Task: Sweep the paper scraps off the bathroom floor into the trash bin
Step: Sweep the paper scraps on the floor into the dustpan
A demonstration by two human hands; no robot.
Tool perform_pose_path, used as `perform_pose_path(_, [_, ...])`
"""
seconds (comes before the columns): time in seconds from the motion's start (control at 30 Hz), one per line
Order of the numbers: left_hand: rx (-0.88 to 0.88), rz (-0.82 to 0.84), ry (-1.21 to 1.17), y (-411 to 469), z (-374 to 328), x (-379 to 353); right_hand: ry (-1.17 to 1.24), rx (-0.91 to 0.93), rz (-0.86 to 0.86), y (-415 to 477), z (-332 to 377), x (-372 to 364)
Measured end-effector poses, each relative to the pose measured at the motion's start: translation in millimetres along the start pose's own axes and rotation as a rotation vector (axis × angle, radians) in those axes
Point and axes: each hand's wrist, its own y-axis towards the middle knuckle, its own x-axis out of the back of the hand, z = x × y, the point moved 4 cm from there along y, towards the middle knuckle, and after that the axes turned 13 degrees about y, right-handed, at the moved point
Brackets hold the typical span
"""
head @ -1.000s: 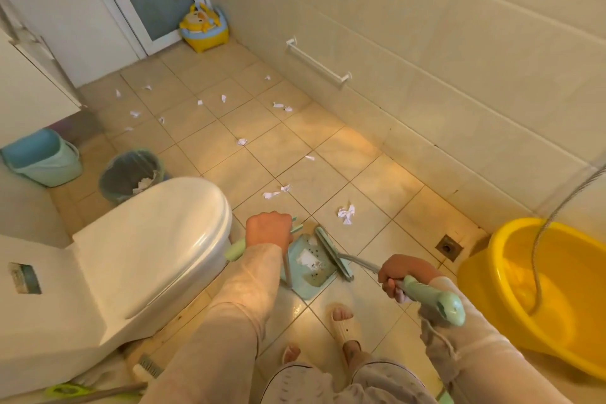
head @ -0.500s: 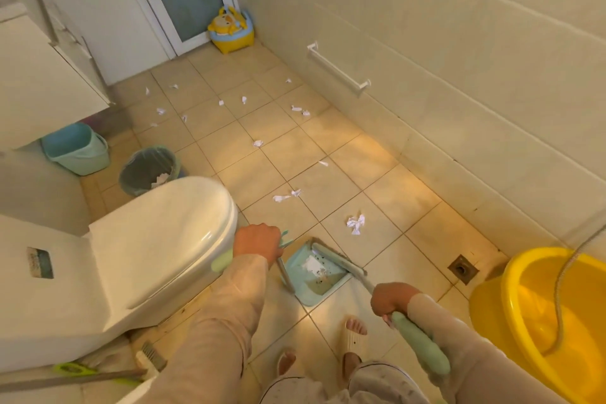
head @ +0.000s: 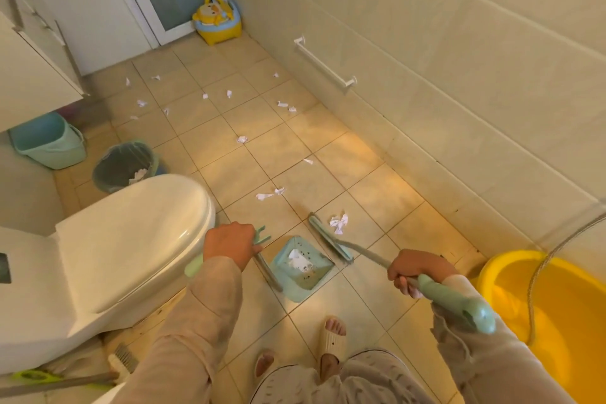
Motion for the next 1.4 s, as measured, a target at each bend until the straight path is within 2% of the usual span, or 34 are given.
perform_pose_path(0.27, [0.026, 0.030, -0.043, 16.0, -20.7, 12.3, 0.023, 0.149, -0.216, 49.6, 22.5, 42.5])
perform_pose_path(0.43, [0.019, 0.039, -0.048, 22.8, -34.6, 18.2, -0.088, -0.024, -0.105, 84.4, -13.4, 17.3])
perform_pose_path(0.63, [0.008, 0.008, -0.014, 24.8, -41.4, 19.4, -0.306, -0.022, -0.090, 74.6, -20.3, -3.4])
perform_pose_path(0.73, [0.001, -0.004, -0.009, 25.3, -40.2, 22.4, -0.346, -0.012, -0.012, 50.9, -10.9, 2.4])
perform_pose_path(0.77, [0.000, -0.005, -0.008, 25.2, -38.7, 22.9, -0.314, -0.002, 0.024, 42.7, -10.8, 8.3])
perform_pose_path(0.93, [-0.023, 0.026, -0.026, 22.0, -37.1, 19.7, 0.199, -0.076, 0.096, 24.0, -28.6, 44.9])
perform_pose_path(1.03, [-0.035, 0.028, -0.038, 20.4, -39.1, 19.5, 0.287, -0.144, 0.138, 21.5, -32.1, 47.5])
perform_pose_path(1.17, [-0.048, 0.026, -0.037, 17.8, -40.8, 19.0, 0.161, -0.090, 0.069, 23.4, -17.3, 30.4])
perform_pose_path(1.3, [-0.041, 0.020, -0.049, 17.6, -39.5, 15.1, -0.100, 0.052, 0.006, 36.2, 3.4, -12.1])
perform_pose_path(1.4, [-0.041, 0.005, -0.052, 17.9, -39.0, 13.8, -0.256, 0.065, -0.051, 47.1, 0.7, -47.8])
